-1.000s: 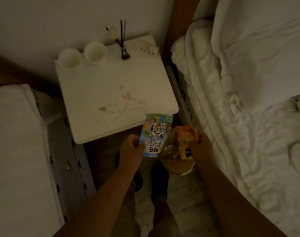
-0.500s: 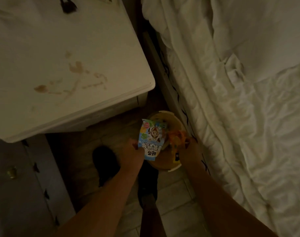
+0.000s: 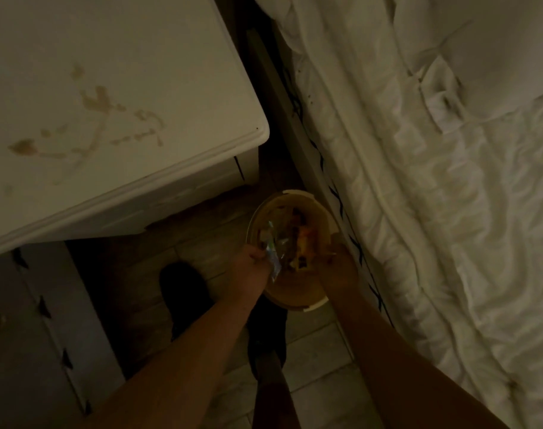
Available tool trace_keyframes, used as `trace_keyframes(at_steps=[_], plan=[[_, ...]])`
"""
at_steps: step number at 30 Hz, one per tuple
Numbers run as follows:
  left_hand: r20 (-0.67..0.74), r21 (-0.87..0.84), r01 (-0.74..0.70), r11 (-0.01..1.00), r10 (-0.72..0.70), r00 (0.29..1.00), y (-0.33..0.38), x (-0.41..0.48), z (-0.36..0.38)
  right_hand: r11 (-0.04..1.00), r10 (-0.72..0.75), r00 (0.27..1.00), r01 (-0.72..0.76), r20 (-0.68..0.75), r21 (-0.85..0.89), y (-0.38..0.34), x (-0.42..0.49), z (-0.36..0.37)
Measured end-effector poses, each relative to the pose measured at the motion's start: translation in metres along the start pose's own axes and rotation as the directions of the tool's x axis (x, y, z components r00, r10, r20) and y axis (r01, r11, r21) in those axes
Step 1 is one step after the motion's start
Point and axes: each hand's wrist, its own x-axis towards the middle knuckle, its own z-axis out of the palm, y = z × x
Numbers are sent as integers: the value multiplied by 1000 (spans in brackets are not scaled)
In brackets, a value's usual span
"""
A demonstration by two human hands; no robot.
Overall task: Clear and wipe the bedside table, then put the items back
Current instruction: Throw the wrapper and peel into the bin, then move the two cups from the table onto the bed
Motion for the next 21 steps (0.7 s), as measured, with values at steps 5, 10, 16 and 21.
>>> trace_keyframes(at_steps=[5,10,16,21], plan=[[16,-5,-42,999,42,999,25,-19,-24,997,-69,994,70,82,-10,-28,-22,-16],[-32,62,-180,982,182,983,66,-52,-61,981,-188,978,192,92,-35,-76,-51,-28],[-133,176,-325,929,350,927,115,-98,-140,909,-386,915,399,121,-118,-159,-99,-48],[-255,189,-408,893,446,858,139,-139,-224,814,-525,826,558,206,-161,-241,-146,-55]])
